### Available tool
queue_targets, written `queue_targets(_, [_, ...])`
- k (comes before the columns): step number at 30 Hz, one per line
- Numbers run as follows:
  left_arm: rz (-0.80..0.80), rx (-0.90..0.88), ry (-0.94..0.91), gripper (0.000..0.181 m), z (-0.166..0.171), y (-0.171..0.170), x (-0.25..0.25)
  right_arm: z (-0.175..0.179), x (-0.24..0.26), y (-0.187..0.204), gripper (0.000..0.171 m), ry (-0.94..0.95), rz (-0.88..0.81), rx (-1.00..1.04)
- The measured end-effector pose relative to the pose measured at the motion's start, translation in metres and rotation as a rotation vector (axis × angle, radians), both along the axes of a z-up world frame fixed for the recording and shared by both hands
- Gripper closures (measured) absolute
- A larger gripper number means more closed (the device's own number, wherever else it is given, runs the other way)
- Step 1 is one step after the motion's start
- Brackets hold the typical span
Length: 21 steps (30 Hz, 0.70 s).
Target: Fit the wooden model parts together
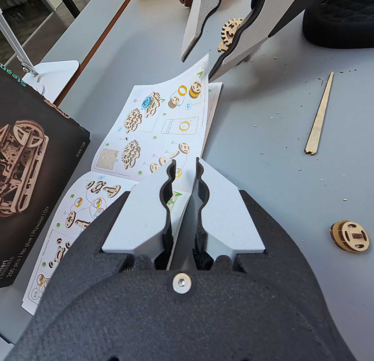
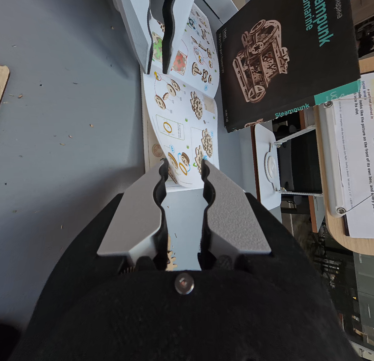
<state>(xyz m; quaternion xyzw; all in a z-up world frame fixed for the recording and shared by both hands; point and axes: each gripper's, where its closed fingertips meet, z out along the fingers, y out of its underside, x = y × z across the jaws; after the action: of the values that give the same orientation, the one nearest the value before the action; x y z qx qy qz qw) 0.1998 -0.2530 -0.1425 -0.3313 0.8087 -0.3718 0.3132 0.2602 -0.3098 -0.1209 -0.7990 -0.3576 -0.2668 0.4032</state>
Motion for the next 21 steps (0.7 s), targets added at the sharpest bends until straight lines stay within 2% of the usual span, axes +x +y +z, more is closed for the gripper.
queue_targets(2, [0.003,-0.006,-0.001,0.163,0.001,0.0,0.0,-0.001,0.0,0.0,0.147,-0.022,0.005,0.0])
queue_targets(5, [0.003,-0.009,0.001,0.153,0.001,-0.001,0.001,0.004,0.002,0.001,0.169,-0.104,0.013,0.028])
queue_targets(9, [0.018,0.024,-0.047,0.139,0.012,-0.011,0.008,0.009,-0.003,0.002,0.168,-0.089,0.031,0.049])
queue_targets(13, [0.035,0.058,-0.113,0.138,0.024,-0.029,0.024,0.009,0.0,0.001,0.168,-0.096,0.026,0.053])
queue_targets(17, [0.025,0.159,-0.135,0.141,0.019,-0.044,0.039,0.014,0.002,0.001,0.17,-0.082,0.009,0.072])
queue_targets(21, [0.011,0.233,-0.199,0.164,0.02,-0.052,0.049,0.017,0.001,0.001,0.17,-0.082,0.012,0.084])
